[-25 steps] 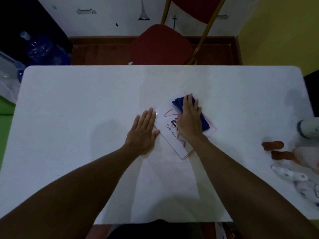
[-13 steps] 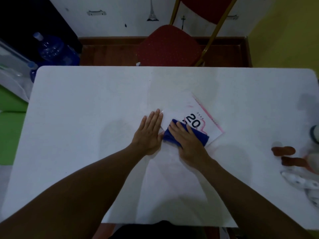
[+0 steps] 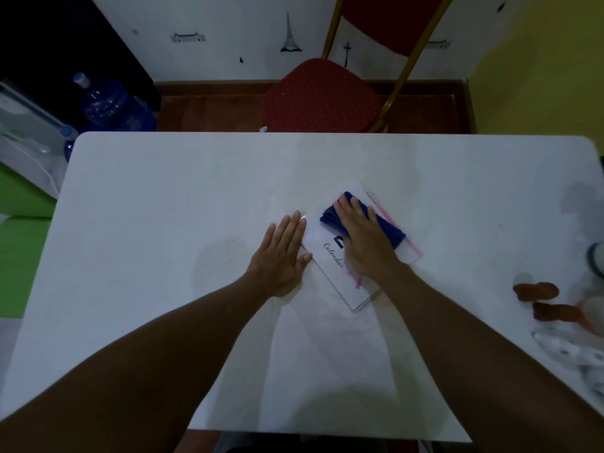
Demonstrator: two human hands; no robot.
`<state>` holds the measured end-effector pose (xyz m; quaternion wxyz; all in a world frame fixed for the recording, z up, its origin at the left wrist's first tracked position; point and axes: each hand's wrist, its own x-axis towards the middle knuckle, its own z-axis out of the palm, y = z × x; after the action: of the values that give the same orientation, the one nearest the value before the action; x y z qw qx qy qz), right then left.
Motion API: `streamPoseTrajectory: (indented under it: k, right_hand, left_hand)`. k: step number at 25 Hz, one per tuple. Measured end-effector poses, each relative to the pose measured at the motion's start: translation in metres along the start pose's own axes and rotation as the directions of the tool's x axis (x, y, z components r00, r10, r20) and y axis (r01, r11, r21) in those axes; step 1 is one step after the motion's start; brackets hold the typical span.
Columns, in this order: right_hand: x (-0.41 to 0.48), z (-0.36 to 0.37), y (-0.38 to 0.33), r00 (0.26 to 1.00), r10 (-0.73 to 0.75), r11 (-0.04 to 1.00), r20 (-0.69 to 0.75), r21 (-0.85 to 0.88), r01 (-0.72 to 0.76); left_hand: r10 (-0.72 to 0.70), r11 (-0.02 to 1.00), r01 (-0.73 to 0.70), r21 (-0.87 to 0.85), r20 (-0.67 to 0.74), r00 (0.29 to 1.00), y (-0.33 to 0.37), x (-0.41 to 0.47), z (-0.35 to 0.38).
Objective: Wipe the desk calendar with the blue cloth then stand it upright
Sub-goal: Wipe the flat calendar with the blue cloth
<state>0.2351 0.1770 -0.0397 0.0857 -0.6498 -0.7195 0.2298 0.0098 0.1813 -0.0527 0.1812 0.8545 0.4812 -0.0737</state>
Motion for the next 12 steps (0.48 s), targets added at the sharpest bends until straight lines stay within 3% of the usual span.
streamPoseTrajectory:
  k: [3,7,9,12]
  right_hand:
    - [-0.058,0.016,-0.006,0.995,-0.098,0.995,0.006,0.009,0.098]
    - [-0.124,0.014,0.02,0.959,-0.257,0.966,0.118,-0.002,0.259]
    - [-0.119,0.003,0.038,0.968,-0.225,0.973,0.109,-0.023,0.229]
    - [-0.079,-0.005,0.041,1.0,-0.024,1.0,0.014,-0.02,0.024]
  left_hand:
    - [-0.002,1.0,0.003,-0.014,0.011,1.0,0.0,0.0,-0.001]
    - [-0.012,1.0,0.012,-0.022,-0.001,1.0,0.003,-0.001,-0.004]
    - [-0.015,1.0,0.015,-0.018,-0.005,1.0,0.005,-0.001,-0.006]
    - [-0.019,1.0,0.019,-0.003,-0.023,1.0,0.006,-0.001,-0.006]
